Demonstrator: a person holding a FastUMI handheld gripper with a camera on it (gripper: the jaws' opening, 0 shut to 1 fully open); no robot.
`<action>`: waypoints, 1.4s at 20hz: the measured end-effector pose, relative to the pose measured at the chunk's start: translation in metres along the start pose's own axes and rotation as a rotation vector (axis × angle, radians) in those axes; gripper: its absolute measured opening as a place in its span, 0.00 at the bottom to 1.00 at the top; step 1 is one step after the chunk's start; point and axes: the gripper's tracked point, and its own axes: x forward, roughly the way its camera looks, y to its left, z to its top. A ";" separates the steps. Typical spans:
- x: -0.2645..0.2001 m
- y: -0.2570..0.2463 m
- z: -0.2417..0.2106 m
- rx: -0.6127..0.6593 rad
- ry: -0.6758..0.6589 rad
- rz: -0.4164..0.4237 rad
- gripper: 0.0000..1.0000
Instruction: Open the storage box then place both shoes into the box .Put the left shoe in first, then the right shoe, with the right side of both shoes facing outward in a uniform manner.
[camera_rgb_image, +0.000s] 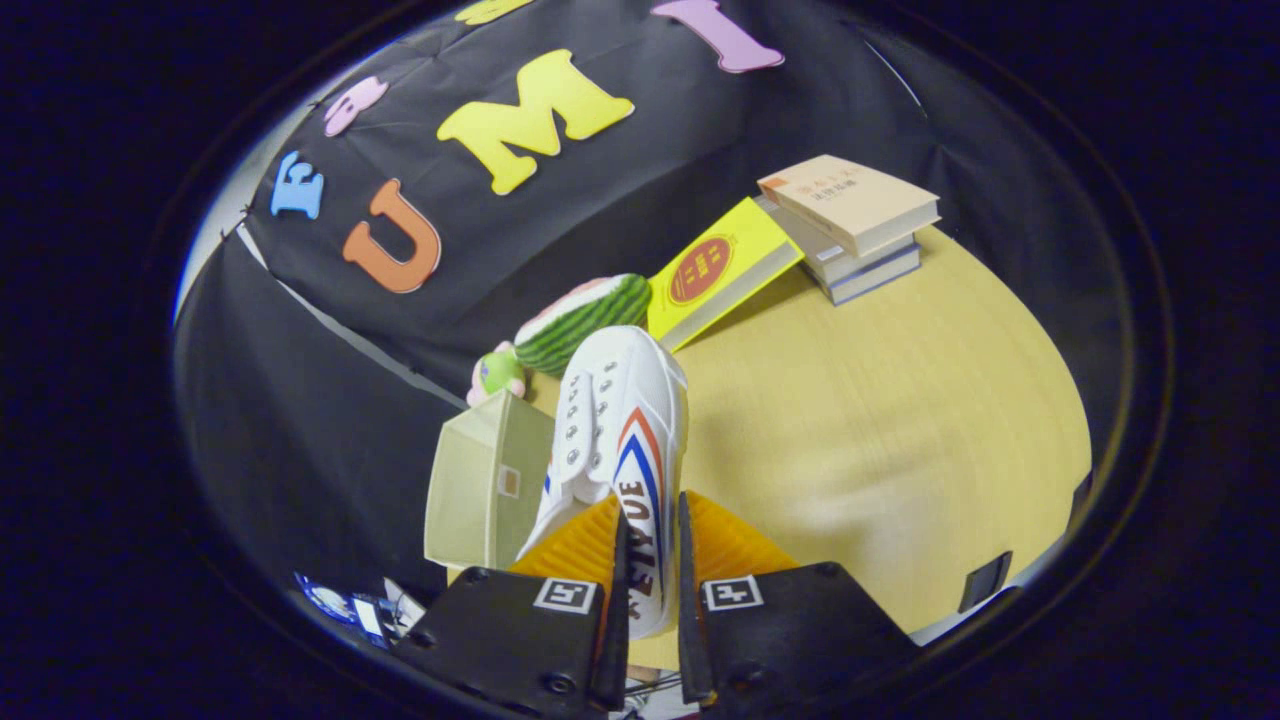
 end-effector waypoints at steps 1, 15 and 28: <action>-0.007 0.014 0.006 0.001 -0.027 0.009 0.26; -0.004 0.205 -0.010 0.002 -0.185 0.117 0.26; 0.117 0.224 -0.108 0.014 -0.110 0.047 0.26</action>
